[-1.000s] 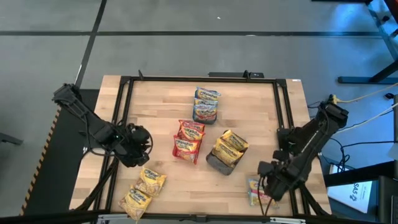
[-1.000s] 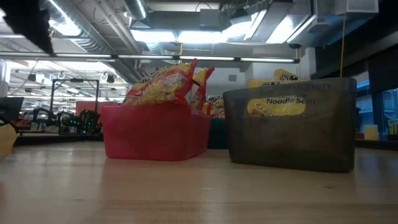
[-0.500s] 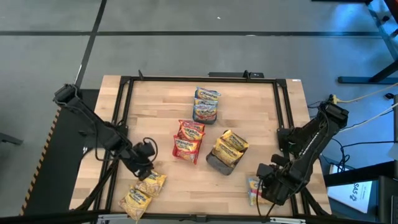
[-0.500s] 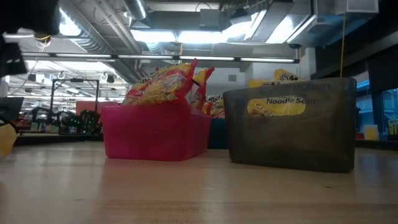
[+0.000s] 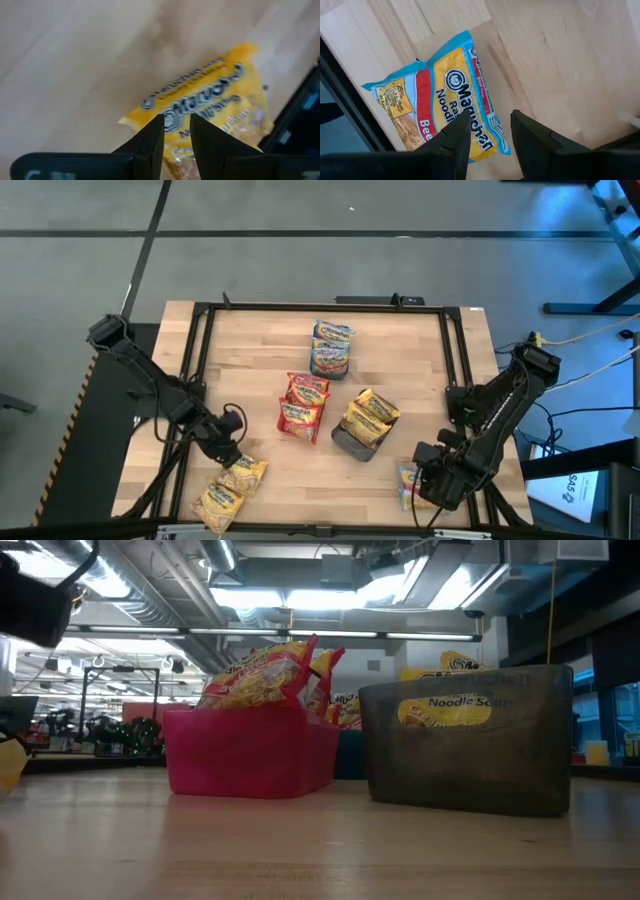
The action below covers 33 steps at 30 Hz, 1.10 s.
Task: Sort Maruchan noodles
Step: Put the yellow bag into the black bin
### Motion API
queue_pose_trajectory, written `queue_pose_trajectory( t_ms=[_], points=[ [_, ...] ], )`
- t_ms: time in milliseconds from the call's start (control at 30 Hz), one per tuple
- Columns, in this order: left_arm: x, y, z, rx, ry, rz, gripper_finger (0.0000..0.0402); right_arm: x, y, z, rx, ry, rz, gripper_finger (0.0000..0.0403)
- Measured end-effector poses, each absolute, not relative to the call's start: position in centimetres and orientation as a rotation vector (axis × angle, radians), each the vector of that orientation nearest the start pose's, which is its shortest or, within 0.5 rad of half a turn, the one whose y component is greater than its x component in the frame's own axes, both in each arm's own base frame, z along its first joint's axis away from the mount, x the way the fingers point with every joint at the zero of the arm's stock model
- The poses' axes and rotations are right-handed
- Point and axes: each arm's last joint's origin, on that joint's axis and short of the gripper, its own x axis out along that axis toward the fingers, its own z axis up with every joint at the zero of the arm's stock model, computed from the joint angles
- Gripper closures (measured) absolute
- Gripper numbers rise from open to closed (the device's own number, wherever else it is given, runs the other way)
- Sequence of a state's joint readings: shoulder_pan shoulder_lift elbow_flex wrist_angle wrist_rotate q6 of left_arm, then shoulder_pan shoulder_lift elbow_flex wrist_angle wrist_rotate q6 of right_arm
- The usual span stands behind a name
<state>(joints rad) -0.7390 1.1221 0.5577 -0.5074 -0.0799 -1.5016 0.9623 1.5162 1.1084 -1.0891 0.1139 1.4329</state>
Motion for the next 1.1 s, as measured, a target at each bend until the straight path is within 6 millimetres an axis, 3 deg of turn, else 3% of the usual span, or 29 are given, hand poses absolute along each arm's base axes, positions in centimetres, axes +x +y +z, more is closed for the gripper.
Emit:
queue_pose_trajectory(
  t_ms=[467, 733, 1100],
  points=[
    [12.6, -13.7, 16.6, -1.062, 1.257, 0.350, 0.0313, 15.5, 21.6, 22.9, 0.424, 1.387, -0.312, 0.0265],
    [12.7, -13.8, 16.6, -1.089, 1.247, 0.362, 0.0313, 15.5, 21.6, 22.9, 0.424, 1.387, -0.312, 0.0265],
    [13.4, -14.6, 15.0, -1.054, 1.264, 0.403, 0.0313, 15.5, 21.7, 22.9, 0.425, 1.387, -0.311, 0.0265]
  ],
)
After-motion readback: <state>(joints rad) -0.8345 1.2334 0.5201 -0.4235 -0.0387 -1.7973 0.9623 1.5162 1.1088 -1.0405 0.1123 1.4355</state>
